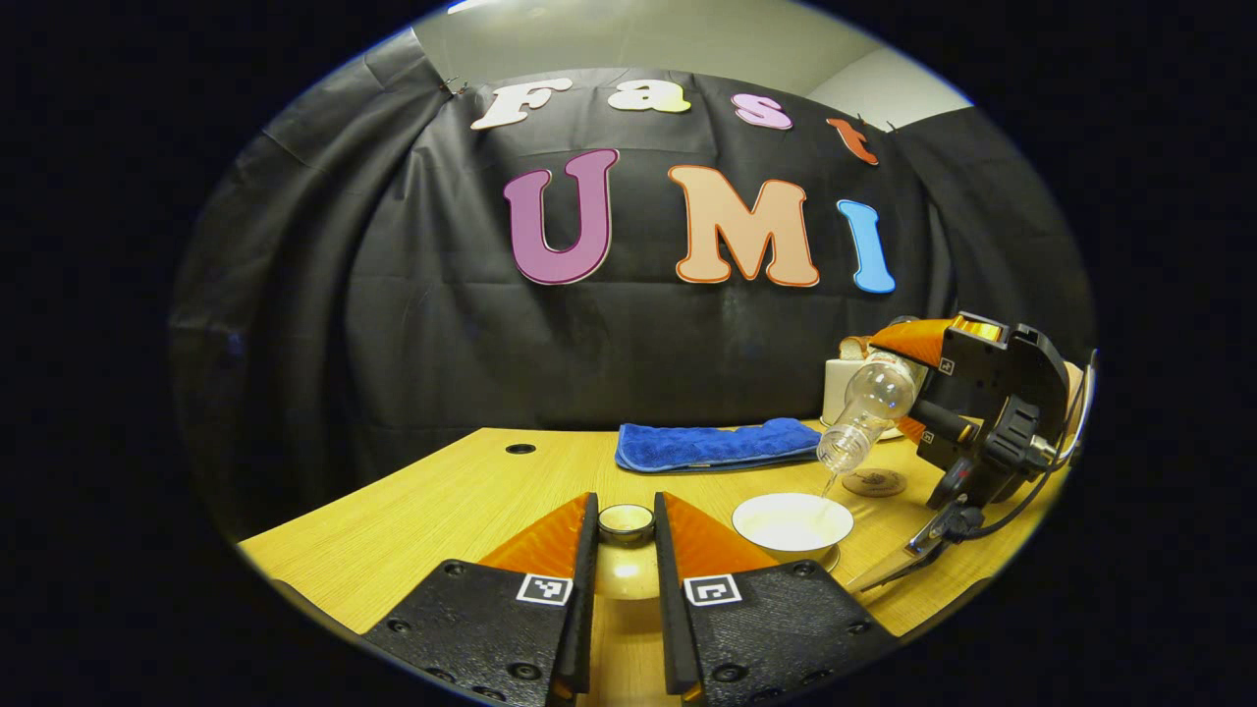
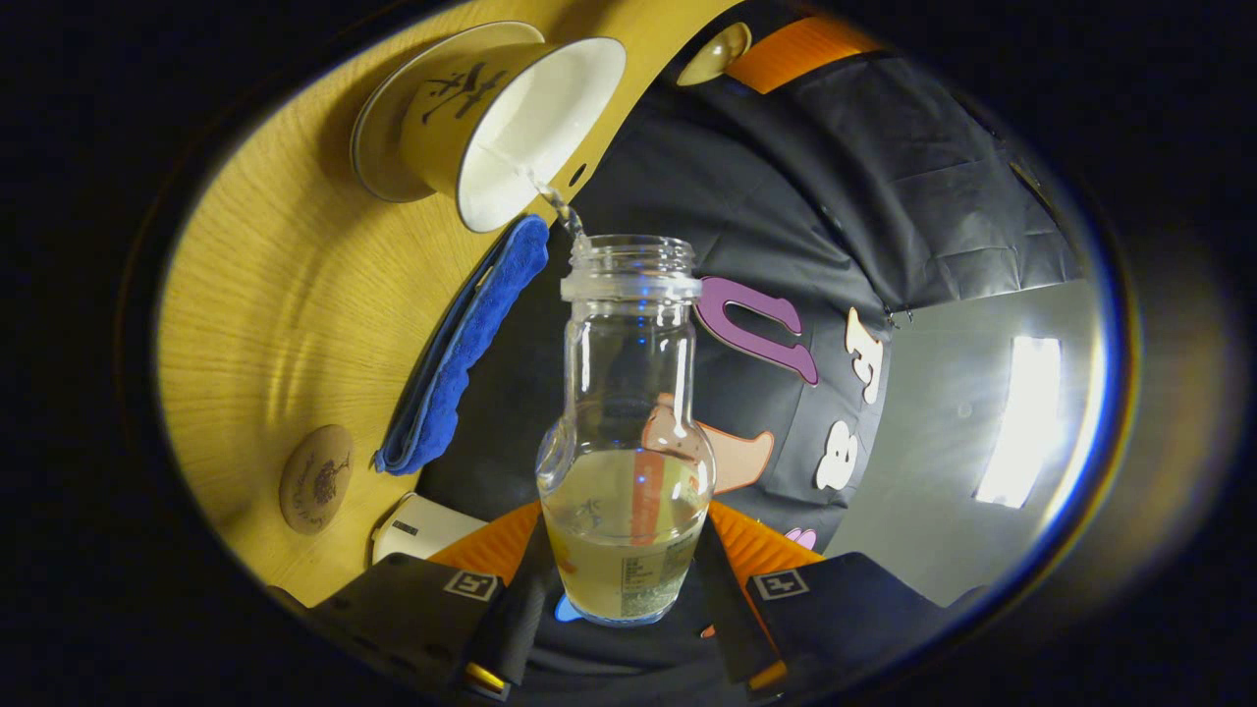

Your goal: Open the teacup lid with one hand, grasp the water bottle and pour water into the teacup with the other hand; after pouring, place the water bottle on the coaster and then close the teacup lid.

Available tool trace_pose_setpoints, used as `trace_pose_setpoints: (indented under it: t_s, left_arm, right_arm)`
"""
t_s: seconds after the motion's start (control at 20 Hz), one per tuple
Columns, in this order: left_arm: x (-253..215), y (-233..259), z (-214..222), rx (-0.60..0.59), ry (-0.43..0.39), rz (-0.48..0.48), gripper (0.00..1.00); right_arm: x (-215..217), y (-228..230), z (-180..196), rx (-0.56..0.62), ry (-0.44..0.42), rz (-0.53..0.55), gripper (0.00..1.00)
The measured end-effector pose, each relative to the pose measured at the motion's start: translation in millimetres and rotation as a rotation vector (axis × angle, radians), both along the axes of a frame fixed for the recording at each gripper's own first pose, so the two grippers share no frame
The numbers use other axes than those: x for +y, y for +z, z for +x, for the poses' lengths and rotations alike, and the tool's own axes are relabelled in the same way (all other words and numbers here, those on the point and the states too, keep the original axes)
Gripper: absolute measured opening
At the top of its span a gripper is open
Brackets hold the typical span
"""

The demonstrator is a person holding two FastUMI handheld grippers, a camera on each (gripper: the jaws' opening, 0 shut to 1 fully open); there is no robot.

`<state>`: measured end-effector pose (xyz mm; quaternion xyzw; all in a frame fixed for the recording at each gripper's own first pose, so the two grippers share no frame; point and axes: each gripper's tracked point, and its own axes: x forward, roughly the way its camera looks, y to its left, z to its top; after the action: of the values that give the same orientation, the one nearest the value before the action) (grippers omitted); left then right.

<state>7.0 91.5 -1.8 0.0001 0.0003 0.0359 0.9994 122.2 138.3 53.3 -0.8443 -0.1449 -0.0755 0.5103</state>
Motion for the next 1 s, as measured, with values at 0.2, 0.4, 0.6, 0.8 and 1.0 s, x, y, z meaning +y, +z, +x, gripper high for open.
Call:
trace_pose_setpoints:
  t_s: [0.2, 0.4, 0.6, 0.8, 1.0]
  left_arm:
    - [0, 0, 0, 0.001, 0.0, 0.0, 0.27]
    - [0, 0, -1, 0.0, 0.0, 0.001, 0.27]
    - [0, 0, 0, 0.0, 0.0, 0.001, 0.27]
    - [0, 0, -1, 0.001, 0.0, 0.001, 0.27]
    - [0, 0, -1, 0.001, 0.0, 0.001, 0.27]
  right_arm:
    - [8, 1, -2, -0.018, 0.024, -0.038, 0.78]
    - [-11, -24, 1, 0.109, -0.037, 0.131, 0.81]
    - [-20, -49, -1, 0.223, -0.078, 0.32, 0.81]
    - [-32, -67, -6, 0.36, -0.127, 0.635, 0.82]
    - [-44, -50, 1, 0.38, -0.138, 0.926, 0.77]
